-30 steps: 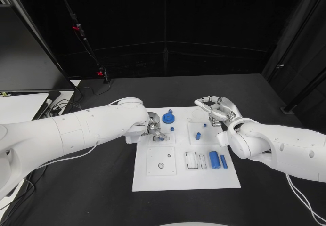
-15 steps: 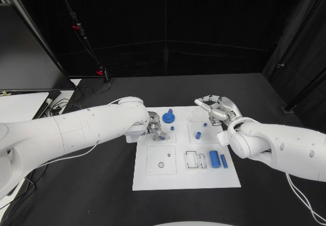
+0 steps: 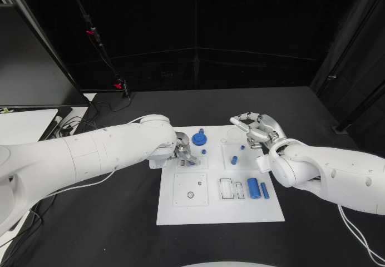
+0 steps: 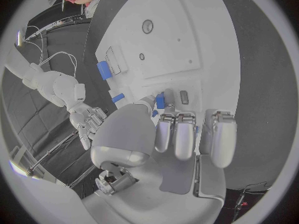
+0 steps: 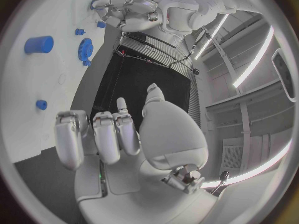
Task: Assemble the parts on the task board
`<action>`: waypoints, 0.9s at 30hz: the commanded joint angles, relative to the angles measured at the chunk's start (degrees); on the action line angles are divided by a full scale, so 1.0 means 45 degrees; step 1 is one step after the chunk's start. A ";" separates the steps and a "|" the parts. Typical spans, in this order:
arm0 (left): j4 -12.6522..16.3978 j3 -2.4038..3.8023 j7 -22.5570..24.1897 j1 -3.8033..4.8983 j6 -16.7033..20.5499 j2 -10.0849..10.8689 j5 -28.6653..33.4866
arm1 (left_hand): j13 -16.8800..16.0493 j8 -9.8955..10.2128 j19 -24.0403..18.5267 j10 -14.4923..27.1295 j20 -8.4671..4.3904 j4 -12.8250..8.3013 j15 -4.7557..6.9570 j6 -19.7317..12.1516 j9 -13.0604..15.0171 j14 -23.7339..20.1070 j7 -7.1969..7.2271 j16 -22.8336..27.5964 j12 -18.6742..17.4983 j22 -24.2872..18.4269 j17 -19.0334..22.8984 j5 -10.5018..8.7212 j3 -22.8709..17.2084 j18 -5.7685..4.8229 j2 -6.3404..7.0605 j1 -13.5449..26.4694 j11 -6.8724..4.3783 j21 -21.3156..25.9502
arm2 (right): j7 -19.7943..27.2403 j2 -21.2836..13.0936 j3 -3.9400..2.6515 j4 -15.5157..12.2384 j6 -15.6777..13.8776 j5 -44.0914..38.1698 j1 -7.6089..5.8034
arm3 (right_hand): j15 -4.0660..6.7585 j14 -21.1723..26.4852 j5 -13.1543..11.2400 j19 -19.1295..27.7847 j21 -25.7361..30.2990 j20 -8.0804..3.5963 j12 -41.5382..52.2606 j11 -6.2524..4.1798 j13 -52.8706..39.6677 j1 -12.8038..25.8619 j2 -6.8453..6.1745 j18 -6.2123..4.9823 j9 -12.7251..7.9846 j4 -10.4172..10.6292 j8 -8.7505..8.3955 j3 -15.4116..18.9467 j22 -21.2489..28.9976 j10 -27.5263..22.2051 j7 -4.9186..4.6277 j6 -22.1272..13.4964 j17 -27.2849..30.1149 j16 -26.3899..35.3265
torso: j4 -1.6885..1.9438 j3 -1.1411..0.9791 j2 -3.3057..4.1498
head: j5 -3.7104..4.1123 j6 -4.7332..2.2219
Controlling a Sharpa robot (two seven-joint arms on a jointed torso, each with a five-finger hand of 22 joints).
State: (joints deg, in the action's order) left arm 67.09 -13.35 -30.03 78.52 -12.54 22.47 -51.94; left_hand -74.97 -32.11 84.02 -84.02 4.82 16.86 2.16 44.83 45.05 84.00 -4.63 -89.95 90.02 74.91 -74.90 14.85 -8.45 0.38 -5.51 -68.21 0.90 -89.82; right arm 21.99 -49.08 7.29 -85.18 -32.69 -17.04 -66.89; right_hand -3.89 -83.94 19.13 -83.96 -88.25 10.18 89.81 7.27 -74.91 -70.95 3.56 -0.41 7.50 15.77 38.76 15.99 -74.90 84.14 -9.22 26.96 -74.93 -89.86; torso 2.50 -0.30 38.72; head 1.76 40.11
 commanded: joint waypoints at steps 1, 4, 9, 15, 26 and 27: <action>0.0005 -0.0045 -0.0207 -0.0072 -0.0260 0.0007 0.0011 | -0.3339 0.0031 0.1330 -0.1329 0.0048 0.0010 -0.0127 -0.0042 -0.0009 0.1334 -0.0021 -0.0010 -0.0005 0.3354 -0.3355 -0.0061 0.0061 -0.0083 0.0006 0.0101 0.0093 -0.0040 | 0.0077 0.0009 -0.0007 -0.0029 -0.0024 0.0018 -0.0020 | -0.0082 -0.1346 0.0066 -0.0854 0.0060 0.0080 0.0042 0.0088 -0.3353 -0.0013 0.0054 -0.0077 -0.0013 0.0084 0.0017 -0.0025 -0.3114 0.1302 -0.0615 0.0087 -0.3349 -0.0031 | -0.0005 0.0003 -0.0001 | -0.0002 0.0023; -0.0001 -0.0045 -0.0199 -0.0074 -0.0234 0.0004 0.0009 | -0.3339 0.0004 0.1330 -0.1329 0.0068 0.0010 -0.0146 -0.0018 -0.0038 0.1334 -0.0030 -0.0010 -0.0005 0.3354 -0.3355 -0.0083 0.0360 -0.0083 -0.0063 0.0396 0.0105 -0.0040 | 0.0073 0.0006 -0.0007 -0.0023 -0.0032 0.0018 -0.0020 | -0.0082 -0.1346 0.0066 -0.0854 0.0060 0.0080 0.0042 0.0088 -0.3353 -0.0013 0.0054 -0.0077 -0.0013 0.0084 0.0017 -0.0025 -0.3114 0.1302 -0.0615 0.0087 -0.3349 -0.0031 | 0.0001 0.0004 0.0008 | 0.0000 -0.0003; 0.0020 -0.0045 -0.0189 -0.0076 -0.0181 0.0021 0.0008 | -0.3339 -0.0056 0.1330 -0.1329 0.0104 -0.0003 -0.0186 0.0012 -0.0067 0.1334 -0.0057 -0.0010 -0.0005 0.3354 -0.3355 -0.0926 0.1047 -0.0083 -0.0096 0.1106 0.0134 -0.0040 | 0.0070 0.0005 -0.0007 -0.0022 -0.0027 0.0018 -0.0020 | -0.0082 -0.1346 0.0066 -0.0854 0.0060 0.0080 0.0042 0.0088 -0.3353 -0.0013 0.0054 -0.0077 -0.0013 0.0084 0.0017 -0.0025 -0.3114 0.1302 -0.0615 0.0087 -0.3349 -0.0031 | -0.0004 0.0007 -0.0005 | -0.0002 0.0032; 0.0035 -0.0045 -0.0179 -0.0080 -0.0078 0.0047 0.0006 | -0.3339 -0.0325 0.1330 -0.1329 0.0132 -0.0011 -0.0200 0.0021 0.0057 0.1334 -0.0061 -0.0010 -0.0005 0.3354 -0.3355 -0.2450 0.2137 -0.0083 -0.0110 0.1958 0.0142 -0.0040 | 0.0067 0.0008 -0.0007 -0.0008 -0.0023 0.0018 -0.0020 | -0.0085 -0.1346 0.0077 -0.0866 0.0049 0.0083 0.0042 0.0092 -0.3353 -0.0013 0.0069 -0.0073 -0.0027 0.0091 0.0018 -0.0029 -0.3119 0.1302 -0.0620 0.0099 -0.3349 -0.0031 | 0.0004 -0.0003 -0.0008 | -0.0001 0.0029; 0.0048 -0.0045 -0.0060 -0.0092 -0.0059 0.0089 0.0006 | -0.3339 -0.0440 0.1330 -0.1329 0.0141 -0.0019 -0.0208 0.0010 0.0112 0.1334 -0.0058 -0.0010 -0.0005 0.3354 -0.3355 -0.2594 0.2595 -0.0083 -0.0193 0.2203 0.0140 -0.0040 | 0.0058 0.0031 -0.0007 0.0029 -0.0008 0.0018 -0.0019 | -0.0085 -0.1346 0.0077 -0.0866 0.0049 0.0083 0.0042 0.0092 -0.3353 -0.0013 0.0069 -0.0073 -0.0027 0.0091 0.0018 -0.0029 -0.3119 0.1302 -0.0620 0.0099 -0.3349 -0.0031 | -0.0002 0.0007 -0.0002 | -0.0049 0.0000; 0.0052 -0.0045 -0.0043 -0.0094 -0.0035 0.0090 0.0006 | -0.3339 -0.0441 0.1330 -0.1329 0.0141 -0.0019 -0.0208 0.0010 0.0112 0.1334 -0.0058 -0.0010 -0.0005 0.3354 -0.3355 -0.2593 0.2596 -0.0083 -0.0194 0.2203 0.0140 -0.0040 | 0.0058 0.0033 -0.0007 0.0033 -0.0006 0.0018 -0.0019 | -0.0085 -0.1346 0.0077 -0.0866 0.0049 0.0083 0.0042 0.0092 -0.3353 -0.0013 0.0069 -0.0073 -0.0027 0.0091 0.0018 -0.0029 -0.3119 0.1302 -0.0620 0.0099 -0.3349 -0.0031 | -0.0004 0.0007 -0.0002 | -0.0052 0.0002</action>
State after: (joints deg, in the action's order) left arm 67.28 -13.36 -29.92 78.38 -12.21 22.80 -51.87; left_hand -74.97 -34.01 84.03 -83.95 5.22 16.70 1.76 44.84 45.55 83.99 -4.63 -89.95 90.02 74.91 -74.90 3.39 2.92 0.38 -6.27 -58.77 1.24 -89.82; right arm 21.96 -48.99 7.29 -85.00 -32.69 -17.04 -66.89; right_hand -3.89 -83.94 19.13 -83.96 -88.25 10.18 89.81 7.27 -74.91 -70.95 3.56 -0.41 7.43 15.94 38.76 15.82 -74.90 84.14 -9.01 27.16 -74.92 -89.86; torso 2.50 -0.29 38.71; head 1.58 40.11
